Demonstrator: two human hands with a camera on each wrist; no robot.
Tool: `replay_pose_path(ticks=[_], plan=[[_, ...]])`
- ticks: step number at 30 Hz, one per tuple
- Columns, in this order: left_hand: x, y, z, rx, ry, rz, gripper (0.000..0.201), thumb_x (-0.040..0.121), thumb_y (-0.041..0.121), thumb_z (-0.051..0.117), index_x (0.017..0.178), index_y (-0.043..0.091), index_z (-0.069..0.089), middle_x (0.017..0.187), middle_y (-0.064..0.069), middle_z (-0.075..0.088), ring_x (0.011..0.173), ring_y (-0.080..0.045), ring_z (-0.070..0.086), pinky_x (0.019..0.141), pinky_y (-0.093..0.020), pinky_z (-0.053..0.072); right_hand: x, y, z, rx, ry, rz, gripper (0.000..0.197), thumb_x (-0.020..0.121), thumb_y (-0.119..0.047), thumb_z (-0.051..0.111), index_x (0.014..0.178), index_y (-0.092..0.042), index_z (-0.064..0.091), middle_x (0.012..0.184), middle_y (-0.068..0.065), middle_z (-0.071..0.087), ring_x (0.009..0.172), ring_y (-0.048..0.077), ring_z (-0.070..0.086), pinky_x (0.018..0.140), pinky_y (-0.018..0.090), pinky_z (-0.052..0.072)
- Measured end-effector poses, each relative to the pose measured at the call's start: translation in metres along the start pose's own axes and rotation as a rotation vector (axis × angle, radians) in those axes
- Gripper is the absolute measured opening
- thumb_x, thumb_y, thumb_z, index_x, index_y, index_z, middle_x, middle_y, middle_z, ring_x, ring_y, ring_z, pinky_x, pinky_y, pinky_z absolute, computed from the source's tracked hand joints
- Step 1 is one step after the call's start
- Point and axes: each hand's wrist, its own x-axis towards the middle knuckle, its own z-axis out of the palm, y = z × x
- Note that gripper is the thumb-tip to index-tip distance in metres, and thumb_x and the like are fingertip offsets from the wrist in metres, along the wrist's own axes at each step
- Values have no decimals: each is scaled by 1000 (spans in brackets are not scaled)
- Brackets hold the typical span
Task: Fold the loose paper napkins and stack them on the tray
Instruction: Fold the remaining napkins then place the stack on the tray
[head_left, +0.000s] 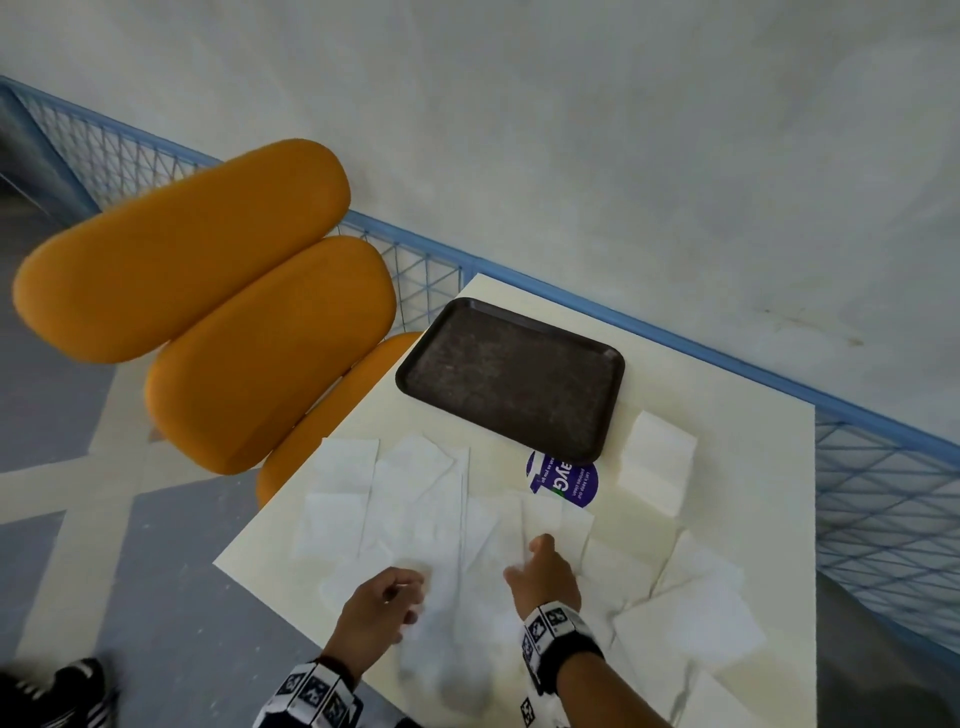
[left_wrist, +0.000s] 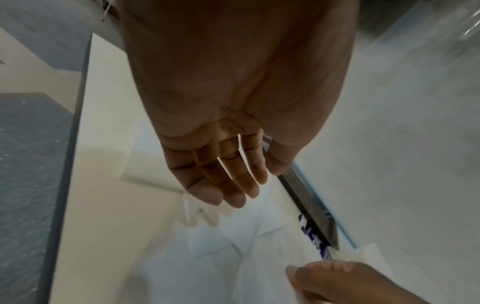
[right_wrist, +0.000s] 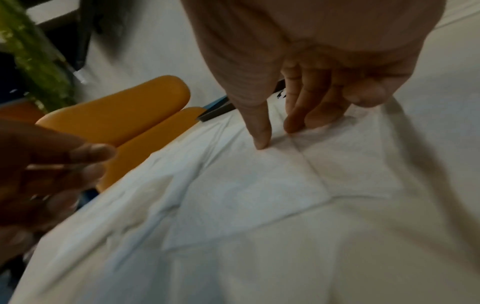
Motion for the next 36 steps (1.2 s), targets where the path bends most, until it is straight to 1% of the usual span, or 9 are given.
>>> replay_pose_path(ticks=[6, 10, 16, 20, 23, 26, 28, 31, 36], plan=[[0, 9, -21, -29, -46, 57, 14, 97, 21, 59, 99, 22, 72, 91, -2, 76, 68, -12, 67, 60, -26, 47, 6, -2, -3, -11, -97, 52, 26, 80, -32, 69, 101, -17, 64, 105, 3, 71, 99, 24, 67, 77, 26, 51], [0, 15, -28, -48, -67, 69, 12, 94, 22, 62, 98, 23, 73, 92, -1, 75, 72, -13, 69, 61, -26, 48, 3, -2, -9, 74, -94, 56, 16, 81, -23, 69, 73, -19, 55, 83, 2, 66, 87, 25, 65, 75, 25, 49], [-4, 35, -23, -71, -117, 120, 13, 96, 23, 60, 104, 23, 71, 96, -2, 76, 79, -16, 72, 66, -28, 50, -34, -7, -50, 676, -133, 23, 25, 79, -15, 77, 101, -15, 65, 93, 6, 69, 78, 19, 61, 63, 25, 44], [-13, 61, -9, -86, -225, 114, 18, 97, 35, 60, 109, 26, 69, 107, 4, 75, 97, -14, 72, 80, -29, 53, -71, -13, -82, 1008, -259, -25, 36, 90, -1, 66, 118, -22, 60, 101, 16, 75, 92, 30, 70, 79, 43, 56], [-24, 78, 4, -27, -359, 170, 30, 93, 52, 61, 115, 32, 67, 111, 11, 74, 101, -7, 70, 87, -27, 55, -88, -17, -96, 1053, -270, -80, 36, 94, -4, 61, 124, -23, 59, 109, 12, 75, 105, 35, 69, 93, 51, 56], [-31, 95, 11, -128, -443, 215, 28, 94, 43, 64, 112, 23, 71, 107, 0, 76, 102, -20, 72, 90, -36, 59, -103, -24, -108, 1065, -235, -142, 35, 95, -5, 60, 125, -22, 60, 111, 10, 74, 106, 34, 69, 94, 53, 56], [-35, 104, 11, -184, -429, 275, 18, 97, 30, 65, 104, 16, 73, 101, -9, 76, 99, -26, 73, 90, -43, 60, -111, -29, -116, 1046, -211, -173, 33, 95, -7, 61, 124, -22, 61, 112, 9, 74, 106, 32, 69, 93, 50, 57], [-37, 116, 6, -185, -385, 366, 12, 95, 32, 66, 91, 22, 71, 94, -11, 72, 96, -28, 71, 88, -45, 58, -120, -35, -125, 984, -179, -245, 28, 93, -11, 64, 121, -17, 64, 114, 9, 73, 107, 31, 69, 88, 44, 59], [-40, 132, -1, -147, -374, 497, 44, 91, 45, 66, 81, 4, 54, 80, -17, 51, 78, -21, 53, 72, -37, 46, -129, -43, -130, 948, -73, -339, 28, 96, -14, 65, 123, -17, 62, 109, 9, 75, 103, 32, 70, 91, 55, 56]])
